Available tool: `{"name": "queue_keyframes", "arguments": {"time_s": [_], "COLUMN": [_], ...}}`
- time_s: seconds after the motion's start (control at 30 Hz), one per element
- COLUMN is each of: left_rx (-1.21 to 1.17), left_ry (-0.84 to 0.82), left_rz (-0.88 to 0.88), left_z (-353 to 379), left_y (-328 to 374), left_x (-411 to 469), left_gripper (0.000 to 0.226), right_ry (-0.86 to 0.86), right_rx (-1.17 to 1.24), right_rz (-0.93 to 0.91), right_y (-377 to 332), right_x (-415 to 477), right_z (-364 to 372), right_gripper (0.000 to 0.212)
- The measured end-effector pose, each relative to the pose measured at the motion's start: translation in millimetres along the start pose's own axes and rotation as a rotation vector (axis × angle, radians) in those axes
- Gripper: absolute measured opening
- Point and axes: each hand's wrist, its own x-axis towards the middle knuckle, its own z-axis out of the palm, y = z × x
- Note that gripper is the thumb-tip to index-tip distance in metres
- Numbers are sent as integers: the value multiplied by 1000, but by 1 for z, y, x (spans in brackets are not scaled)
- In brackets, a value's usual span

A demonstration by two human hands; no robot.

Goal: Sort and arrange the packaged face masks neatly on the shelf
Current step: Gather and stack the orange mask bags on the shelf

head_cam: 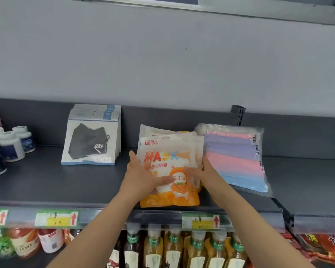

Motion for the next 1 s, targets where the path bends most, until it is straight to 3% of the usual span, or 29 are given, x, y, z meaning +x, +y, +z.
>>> {"name": "queue_keyframes", "arguments": {"time_s": [0.2, 0.53, 0.87, 1.0], "left_rx": [-21, -27, -12, -33], "left_ry": [-43, 14, -43, -28], "left_rz": [103, 144, 134, 72], "left_z": [3, 5, -6, -12], "left_y": [-6, 1, -8, -4], "left_x": [-7, 1, -18, -14], "left_gripper": [172, 170, 168, 174], "right_ry": [6, -11, -44, 62], "right_rx": [-182, -230, -145, -65], "right_rz": [-71, -51, -44, -39], "right_y": [5, -4, 9, 5], "right_x": [3, 22, 2, 5], "right_z": [3, 3, 4, 8], "right_gripper": [98, 118, 99, 96]}}
